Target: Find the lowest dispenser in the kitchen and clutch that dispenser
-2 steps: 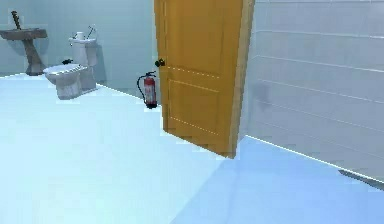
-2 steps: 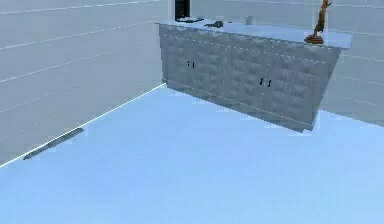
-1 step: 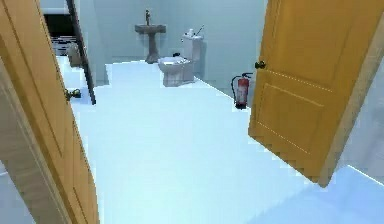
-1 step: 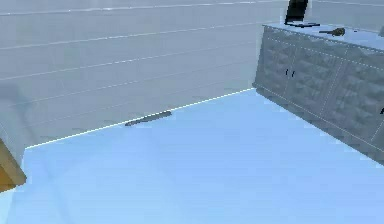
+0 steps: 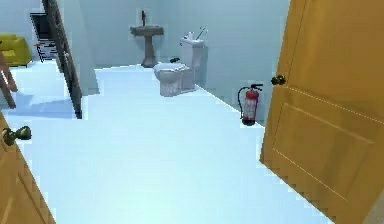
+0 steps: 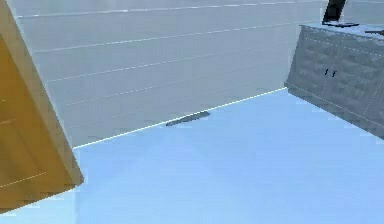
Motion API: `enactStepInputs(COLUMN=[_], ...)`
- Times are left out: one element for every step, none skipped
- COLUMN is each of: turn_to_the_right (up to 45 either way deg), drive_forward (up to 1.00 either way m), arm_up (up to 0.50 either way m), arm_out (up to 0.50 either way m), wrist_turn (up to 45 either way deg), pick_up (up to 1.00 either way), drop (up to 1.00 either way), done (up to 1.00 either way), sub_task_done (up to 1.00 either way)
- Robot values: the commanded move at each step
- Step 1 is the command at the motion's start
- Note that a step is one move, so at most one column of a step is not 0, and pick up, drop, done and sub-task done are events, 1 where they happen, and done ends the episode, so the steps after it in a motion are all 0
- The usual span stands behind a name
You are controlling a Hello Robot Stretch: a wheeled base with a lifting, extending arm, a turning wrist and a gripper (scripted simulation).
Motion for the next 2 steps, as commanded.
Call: enactStepInputs(turn_to_the_right=[-6.0,0.0], drive_forward=[0.0,0.95], arm_up=[0.0,0.0], arm_out=[0.0,0.0], wrist_turn=[0.0,0.0], pick_up=[0.0,0.0], drop=[0.0,0.0], done=[0.0,0.0], sub_task_done=[0.0,0.0])
